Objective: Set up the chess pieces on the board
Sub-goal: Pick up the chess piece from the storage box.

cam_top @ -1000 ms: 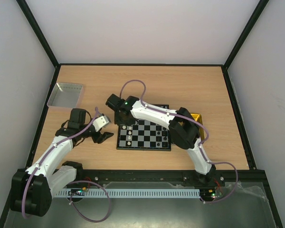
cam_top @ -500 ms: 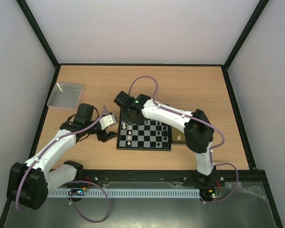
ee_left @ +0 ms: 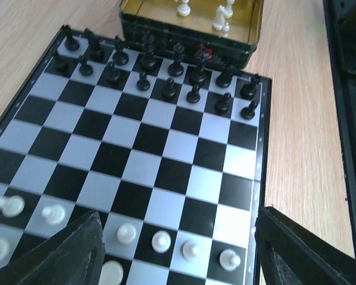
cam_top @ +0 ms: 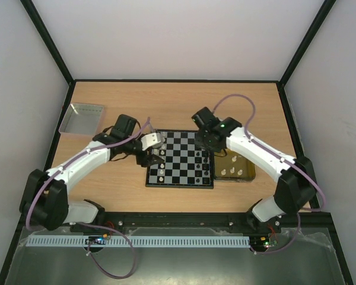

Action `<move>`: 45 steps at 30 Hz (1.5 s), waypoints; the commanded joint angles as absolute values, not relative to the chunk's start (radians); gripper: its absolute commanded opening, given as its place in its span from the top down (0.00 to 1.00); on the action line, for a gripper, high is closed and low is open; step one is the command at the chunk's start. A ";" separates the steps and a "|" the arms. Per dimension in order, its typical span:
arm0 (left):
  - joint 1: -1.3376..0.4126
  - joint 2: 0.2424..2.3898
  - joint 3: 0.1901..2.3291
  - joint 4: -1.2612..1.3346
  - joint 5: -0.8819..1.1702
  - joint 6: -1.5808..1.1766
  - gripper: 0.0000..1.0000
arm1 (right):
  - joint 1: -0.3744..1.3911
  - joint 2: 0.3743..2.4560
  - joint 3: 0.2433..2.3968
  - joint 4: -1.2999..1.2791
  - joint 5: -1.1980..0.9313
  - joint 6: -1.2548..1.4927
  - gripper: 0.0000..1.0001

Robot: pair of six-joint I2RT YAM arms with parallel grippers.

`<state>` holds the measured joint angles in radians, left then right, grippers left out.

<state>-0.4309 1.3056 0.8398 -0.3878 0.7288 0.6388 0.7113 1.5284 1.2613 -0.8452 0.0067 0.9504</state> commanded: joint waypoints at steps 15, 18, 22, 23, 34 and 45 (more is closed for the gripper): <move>-0.630 1.626 1.198 -0.337 0.711 0.437 0.28 | 0.375 1.336 0.946 -0.767 0.019 0.913 0.80; -0.657 1.657 1.224 -0.343 0.698 0.402 0.28 | 0.331 1.344 0.921 -0.749 -0.002 0.897 0.80; -0.693 1.683 1.256 -0.348 0.650 0.382 0.28 | 0.289 1.356 0.895 -0.721 -0.019 0.883 0.80; -0.699 1.692 1.270 -0.357 0.643 0.382 0.28 | 0.280 1.359 0.890 -0.714 -0.022 0.880 0.80; -0.730 1.732 1.324 -0.407 0.635 0.403 0.30 | 0.232 1.417 0.860 -0.660 -0.063 0.853 0.81; -0.738 1.734 1.333 -0.433 0.643 0.418 0.29 | 0.211 1.427 0.842 -0.663 -0.073 0.830 0.80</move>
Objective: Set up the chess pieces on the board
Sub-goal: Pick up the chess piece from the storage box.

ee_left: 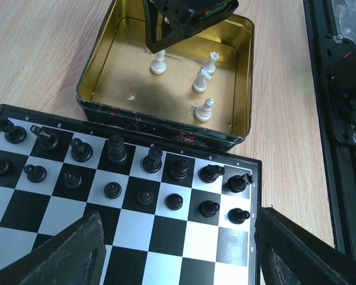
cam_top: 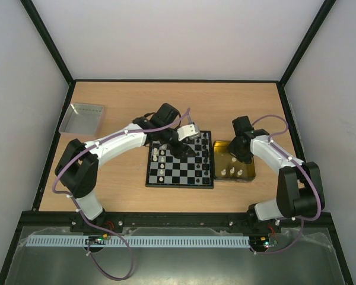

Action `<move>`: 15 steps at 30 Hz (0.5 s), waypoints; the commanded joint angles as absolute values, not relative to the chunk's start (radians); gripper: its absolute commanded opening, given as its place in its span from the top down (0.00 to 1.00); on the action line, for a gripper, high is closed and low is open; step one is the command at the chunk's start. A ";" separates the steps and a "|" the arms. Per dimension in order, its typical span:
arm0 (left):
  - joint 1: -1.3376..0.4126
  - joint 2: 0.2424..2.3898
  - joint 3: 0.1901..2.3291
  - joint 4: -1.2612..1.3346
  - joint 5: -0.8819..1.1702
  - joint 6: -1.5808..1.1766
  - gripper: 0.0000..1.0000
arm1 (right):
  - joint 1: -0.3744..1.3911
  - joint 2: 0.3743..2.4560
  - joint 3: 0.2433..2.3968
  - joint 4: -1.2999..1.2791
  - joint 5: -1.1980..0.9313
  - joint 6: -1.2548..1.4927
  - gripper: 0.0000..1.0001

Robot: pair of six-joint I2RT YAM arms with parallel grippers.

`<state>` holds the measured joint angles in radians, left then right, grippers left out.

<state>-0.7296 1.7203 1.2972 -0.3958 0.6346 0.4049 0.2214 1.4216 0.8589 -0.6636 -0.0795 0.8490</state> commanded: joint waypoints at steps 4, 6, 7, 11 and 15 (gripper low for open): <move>-0.741 1.736 1.334 -0.437 0.646 0.423 0.29 | 0.204 1.424 0.836 -0.667 -0.081 0.821 0.80; -0.742 1.738 1.336 -0.440 0.647 0.423 0.29 | 0.205 1.424 0.831 -0.667 -0.085 0.816 0.80; -0.742 1.739 1.336 -0.442 0.647 0.425 0.28 | 0.204 1.426 0.829 -0.667 -0.088 0.815 0.80; -0.744 1.744 1.337 -0.448 0.643 0.427 0.28 | 0.203 1.433 0.813 -0.653 -0.097 0.809 0.80; -0.744 1.745 1.337 -0.449 0.643 0.427 0.28 | 0.203 1.449 0.803 -0.637 -0.104 0.807 0.80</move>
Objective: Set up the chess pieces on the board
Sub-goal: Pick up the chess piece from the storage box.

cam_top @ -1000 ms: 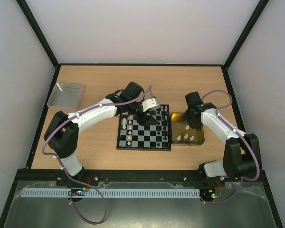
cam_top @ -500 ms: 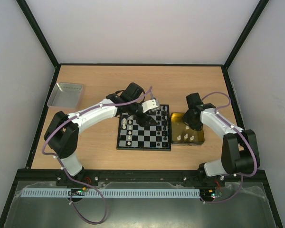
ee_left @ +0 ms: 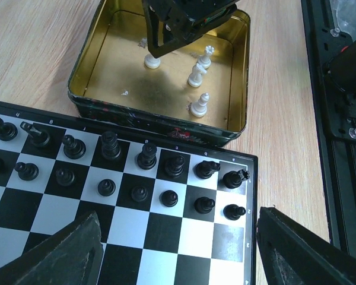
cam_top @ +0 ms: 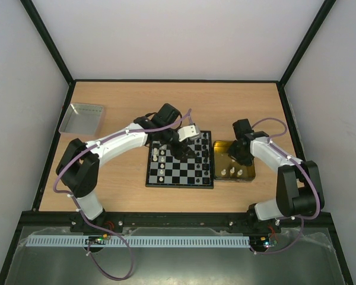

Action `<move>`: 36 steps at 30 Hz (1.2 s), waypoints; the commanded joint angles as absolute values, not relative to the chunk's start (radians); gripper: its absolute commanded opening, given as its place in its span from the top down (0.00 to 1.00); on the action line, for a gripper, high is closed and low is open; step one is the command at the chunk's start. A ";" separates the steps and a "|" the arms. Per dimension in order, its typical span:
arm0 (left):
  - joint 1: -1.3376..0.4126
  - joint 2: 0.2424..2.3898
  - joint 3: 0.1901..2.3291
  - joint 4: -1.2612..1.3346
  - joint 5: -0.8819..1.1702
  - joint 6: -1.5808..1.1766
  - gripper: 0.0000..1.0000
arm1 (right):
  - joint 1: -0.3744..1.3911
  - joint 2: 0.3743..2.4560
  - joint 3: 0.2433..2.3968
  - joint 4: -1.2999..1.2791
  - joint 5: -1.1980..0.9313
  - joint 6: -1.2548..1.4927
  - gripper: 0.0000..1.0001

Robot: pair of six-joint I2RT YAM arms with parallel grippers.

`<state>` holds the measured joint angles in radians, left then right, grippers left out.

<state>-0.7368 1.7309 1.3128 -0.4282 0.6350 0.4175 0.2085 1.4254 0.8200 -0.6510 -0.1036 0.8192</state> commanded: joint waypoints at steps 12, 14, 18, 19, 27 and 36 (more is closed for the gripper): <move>-0.744 1.731 1.315 -0.449 0.642 0.438 0.27 | 0.203 1.462 0.815 -0.635 -0.088 0.807 0.97; -0.743 1.730 1.315 -0.450 0.641 0.440 0.27 | 0.203 1.462 0.815 -0.639 -0.084 0.806 0.98; -0.744 1.730 1.315 -0.453 0.643 0.442 0.27 | 0.203 1.462 0.829 -0.657 -0.067 0.797 0.98; -0.744 1.730 1.315 -0.454 0.643 0.443 0.27 | 0.204 1.457 0.836 -0.664 -0.063 0.796 0.98; -0.722 1.677 1.270 -0.456 0.624 0.463 0.28 | 0.213 1.380 0.926 -0.758 -0.008 0.757 0.98; -0.619 1.518 1.106 -0.404 0.585 0.456 0.28 | 0.409 1.437 1.062 -0.791 -0.026 0.793 0.98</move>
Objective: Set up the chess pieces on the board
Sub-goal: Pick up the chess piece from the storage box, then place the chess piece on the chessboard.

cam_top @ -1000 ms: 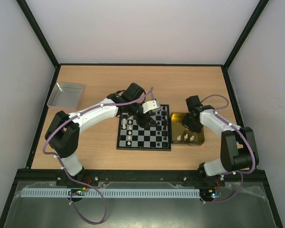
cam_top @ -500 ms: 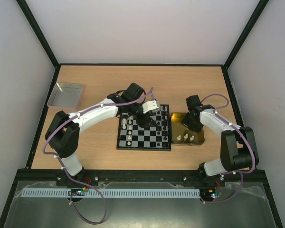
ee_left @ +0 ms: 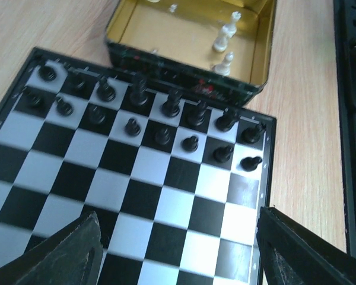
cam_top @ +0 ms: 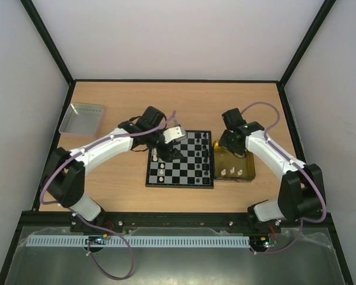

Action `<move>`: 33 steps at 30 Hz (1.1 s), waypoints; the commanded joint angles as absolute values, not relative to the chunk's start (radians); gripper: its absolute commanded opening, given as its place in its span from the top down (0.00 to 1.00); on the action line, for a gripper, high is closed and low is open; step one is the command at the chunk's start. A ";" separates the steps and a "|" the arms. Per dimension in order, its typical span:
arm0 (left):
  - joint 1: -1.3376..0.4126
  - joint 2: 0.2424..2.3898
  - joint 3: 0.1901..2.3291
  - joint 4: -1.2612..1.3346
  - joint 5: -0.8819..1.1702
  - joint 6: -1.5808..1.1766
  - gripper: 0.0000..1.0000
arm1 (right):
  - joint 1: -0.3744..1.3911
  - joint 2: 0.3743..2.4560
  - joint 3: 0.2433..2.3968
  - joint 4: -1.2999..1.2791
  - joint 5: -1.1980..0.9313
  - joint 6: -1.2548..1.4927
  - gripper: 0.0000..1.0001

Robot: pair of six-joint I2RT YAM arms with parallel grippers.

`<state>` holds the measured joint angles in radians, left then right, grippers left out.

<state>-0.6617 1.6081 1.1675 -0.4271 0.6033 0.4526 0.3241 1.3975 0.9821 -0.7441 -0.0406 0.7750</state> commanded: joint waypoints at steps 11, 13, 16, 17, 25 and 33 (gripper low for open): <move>-0.455 1.331 0.909 -0.395 0.603 0.486 0.28 | 0.682 1.698 1.389 -0.818 -0.043 0.753 0.98; -0.432 1.307 0.879 -0.400 0.601 0.504 0.28 | 0.719 1.761 1.461 -0.838 -0.039 0.732 0.98; -0.390 1.267 0.827 -0.399 0.607 0.521 0.28 | 0.753 1.851 1.569 -0.874 -0.035 0.701 0.98; -0.378 1.252 0.813 -0.398 0.609 0.524 0.28 | 0.761 1.879 1.612 -0.883 -0.034 0.695 0.98; -0.252 1.196 0.728 -0.367 0.648 0.538 0.27 | 0.810 2.072 1.860 -0.964 -0.020 0.666 0.98; -0.173 1.176 0.672 -0.336 0.656 0.547 0.27 | 0.874 2.188 2.020 -1.028 -0.004 0.677 0.98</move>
